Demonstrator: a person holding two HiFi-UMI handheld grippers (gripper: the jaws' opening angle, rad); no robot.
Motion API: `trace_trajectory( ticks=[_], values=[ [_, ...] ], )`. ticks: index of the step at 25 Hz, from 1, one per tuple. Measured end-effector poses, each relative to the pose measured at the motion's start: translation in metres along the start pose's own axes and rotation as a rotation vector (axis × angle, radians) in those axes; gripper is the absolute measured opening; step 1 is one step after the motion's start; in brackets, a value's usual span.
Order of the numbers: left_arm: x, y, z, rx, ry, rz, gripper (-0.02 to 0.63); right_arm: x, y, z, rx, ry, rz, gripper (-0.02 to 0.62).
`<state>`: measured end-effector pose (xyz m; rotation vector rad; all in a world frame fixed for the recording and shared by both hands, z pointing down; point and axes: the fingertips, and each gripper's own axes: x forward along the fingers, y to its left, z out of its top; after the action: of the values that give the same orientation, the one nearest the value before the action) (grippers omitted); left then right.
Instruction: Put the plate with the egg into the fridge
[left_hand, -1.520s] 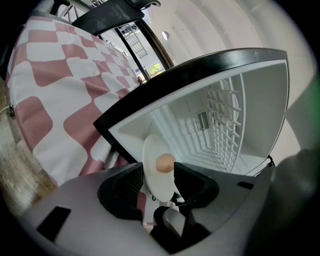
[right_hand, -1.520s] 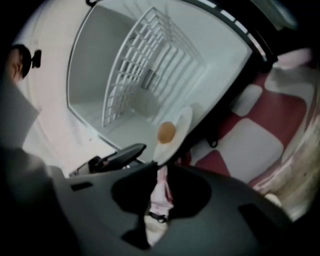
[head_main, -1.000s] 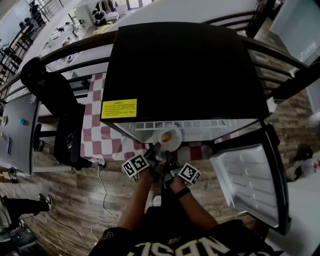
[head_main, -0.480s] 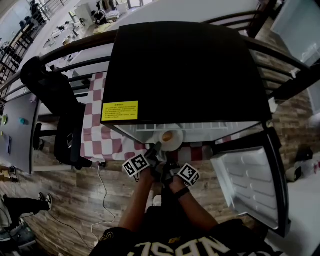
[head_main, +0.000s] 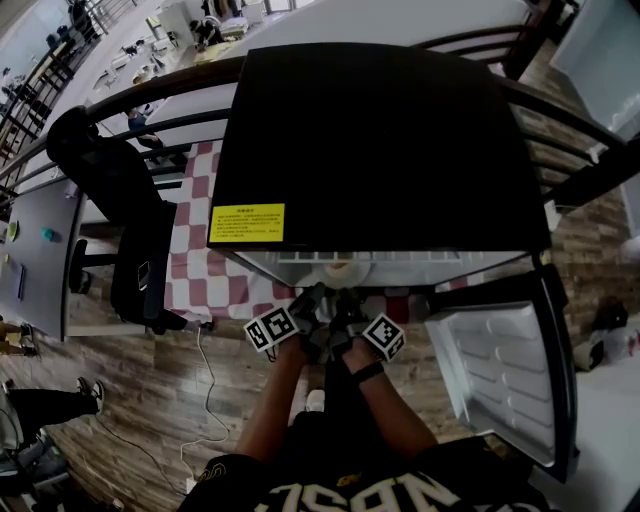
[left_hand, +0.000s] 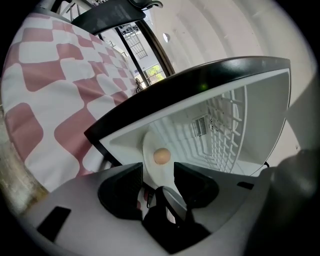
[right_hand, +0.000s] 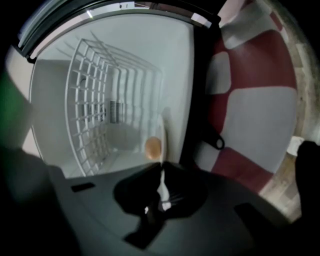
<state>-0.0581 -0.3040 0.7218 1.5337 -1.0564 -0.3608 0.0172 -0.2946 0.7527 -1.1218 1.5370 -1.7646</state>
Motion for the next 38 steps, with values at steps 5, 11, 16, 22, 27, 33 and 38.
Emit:
trace_trajectory(
  ticks=[5, 11, 16, 22, 27, 33, 38],
  values=[
    [-0.012, 0.000, -0.007, -0.006, 0.007, -0.004, 0.196, 0.015, 0.005, 0.006, -0.015, 0.009, 0.004, 0.034],
    [-0.036, 0.007, -0.015, -0.027, -0.006, 0.009, 0.196, 0.033, 0.011, 0.014, -0.029, 0.012, 0.003, 0.034],
    [-0.057, 0.011, -0.018, -0.026, -0.017, 0.022, 0.196, 0.047, 0.014, 0.018, -0.064, 0.024, -0.017, 0.034],
    [-0.084, 0.010, -0.023, -0.014, -0.021, 0.026, 0.196, 0.058, 0.022, 0.025, -0.168, 0.058, -0.056, 0.034],
    [-0.111, 0.003, -0.028, 0.006, -0.028, 0.013, 0.196, 0.046, 0.035, 0.025, -0.352, 0.106, -0.065, 0.035],
    [-0.157, -0.015, -0.028, 0.135, -0.013, -0.001, 0.196, -0.019, 0.054, 0.007, -0.634, 0.137, -0.080, 0.035],
    [-0.197, -0.043, -0.022, 0.319, -0.037, -0.034, 0.196, -0.093, 0.076, -0.021, -0.822, 0.101, -0.061, 0.035]
  ],
)
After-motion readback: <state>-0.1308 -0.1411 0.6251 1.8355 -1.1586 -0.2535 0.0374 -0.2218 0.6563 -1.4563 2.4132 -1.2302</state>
